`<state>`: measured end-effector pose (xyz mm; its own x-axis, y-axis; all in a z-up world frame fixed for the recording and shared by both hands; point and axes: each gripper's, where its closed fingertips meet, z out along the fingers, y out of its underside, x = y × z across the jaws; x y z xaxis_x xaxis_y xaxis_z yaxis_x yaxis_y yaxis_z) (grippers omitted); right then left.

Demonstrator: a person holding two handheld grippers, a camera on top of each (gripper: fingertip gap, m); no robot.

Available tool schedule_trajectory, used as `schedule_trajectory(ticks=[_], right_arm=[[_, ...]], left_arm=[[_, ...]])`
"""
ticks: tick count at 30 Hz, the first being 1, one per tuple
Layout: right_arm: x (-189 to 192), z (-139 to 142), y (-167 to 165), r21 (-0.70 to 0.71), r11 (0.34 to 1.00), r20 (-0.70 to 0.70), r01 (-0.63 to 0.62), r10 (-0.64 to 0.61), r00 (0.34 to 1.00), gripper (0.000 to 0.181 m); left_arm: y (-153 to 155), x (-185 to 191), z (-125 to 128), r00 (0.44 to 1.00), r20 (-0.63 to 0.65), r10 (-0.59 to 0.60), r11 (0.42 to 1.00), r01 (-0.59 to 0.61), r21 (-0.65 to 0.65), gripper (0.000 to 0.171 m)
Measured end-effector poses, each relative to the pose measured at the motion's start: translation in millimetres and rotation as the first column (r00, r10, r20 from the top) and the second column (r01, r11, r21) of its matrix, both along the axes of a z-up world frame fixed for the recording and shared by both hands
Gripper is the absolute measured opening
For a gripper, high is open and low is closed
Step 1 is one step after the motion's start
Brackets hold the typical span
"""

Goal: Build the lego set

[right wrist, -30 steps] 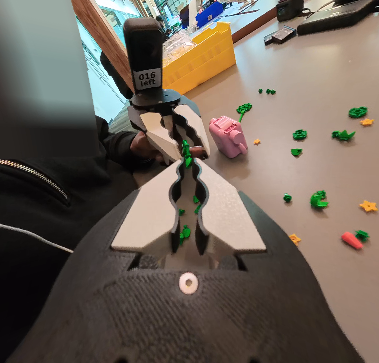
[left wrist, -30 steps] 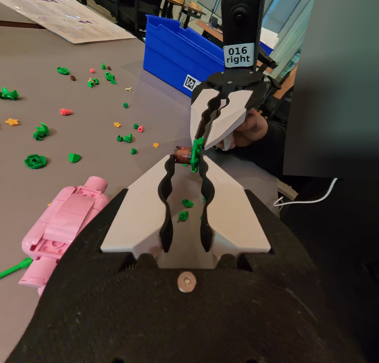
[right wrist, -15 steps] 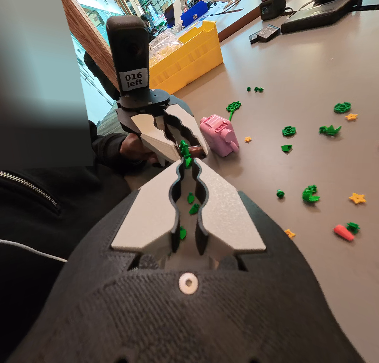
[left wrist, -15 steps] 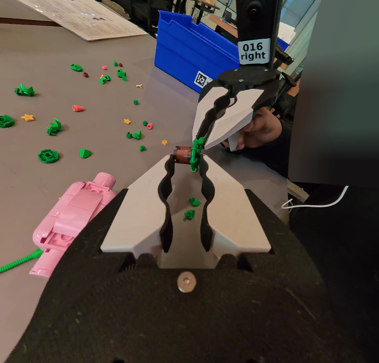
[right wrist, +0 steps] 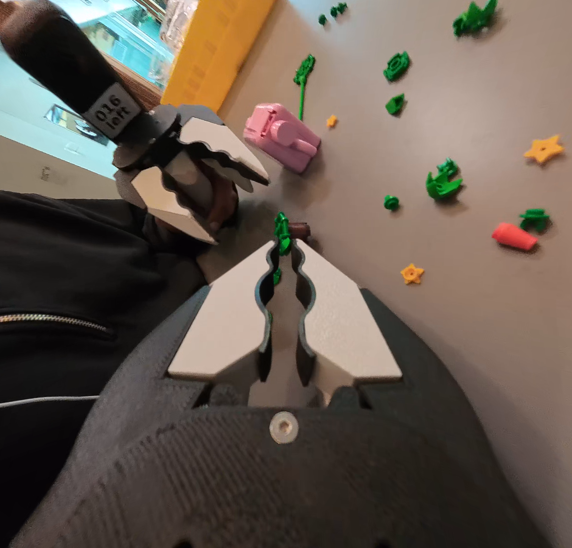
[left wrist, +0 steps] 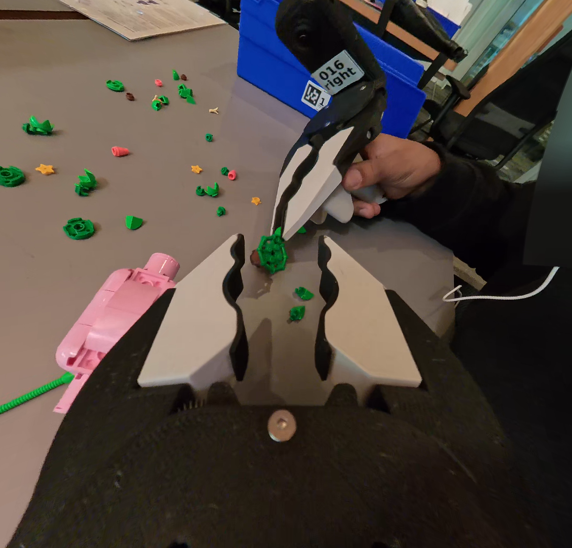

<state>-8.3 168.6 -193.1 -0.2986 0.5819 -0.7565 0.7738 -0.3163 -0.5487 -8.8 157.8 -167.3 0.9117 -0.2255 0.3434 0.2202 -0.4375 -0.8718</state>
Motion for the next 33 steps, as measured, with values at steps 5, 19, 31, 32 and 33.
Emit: schedule_trajectory(ticks=[5, 19, 31, 32, 33], right_arm=[[0.3, -3.8, -1.7, 0.013, 1.000, 0.012, -0.011, 0.011, 1.000, 0.005], [-5.3, 13.8, 27.6, 0.031, 0.997, -0.088, 0.076, -0.073, 0.993, 0.029], [23.0, 14.7, 45.8, 0.535, 0.844, -0.242, -0.026, 0.182, 0.953, 0.023], [27.1, 9.7, 43.4, 0.574, 0.817, -0.235, -0.053, 0.226, 0.945, 0.023], [31.1, 4.1, 40.4, 0.602, 0.794, -0.222, -0.083, 0.266, 0.938, 0.023]], left_arm=[[0.2, 2.2, -2.9, 1.000, -0.007, -0.012, 1.000, 0.012, -0.019, 0.044], [-0.2, 3.9, -3.7, 1.000, 0.003, -0.027, 0.999, 0.027, -0.024, 0.046], [0.4, 3.6, -5.3, 1.000, 0.009, -0.026, 0.999, 0.026, -0.035, 0.045], [0.5, 3.7, -5.4, 1.000, 0.010, -0.027, 0.999, 0.027, -0.036, 0.045], [0.6, 3.9, -5.5, 1.000, 0.011, -0.028, 0.999, 0.028, -0.037, 0.045]])
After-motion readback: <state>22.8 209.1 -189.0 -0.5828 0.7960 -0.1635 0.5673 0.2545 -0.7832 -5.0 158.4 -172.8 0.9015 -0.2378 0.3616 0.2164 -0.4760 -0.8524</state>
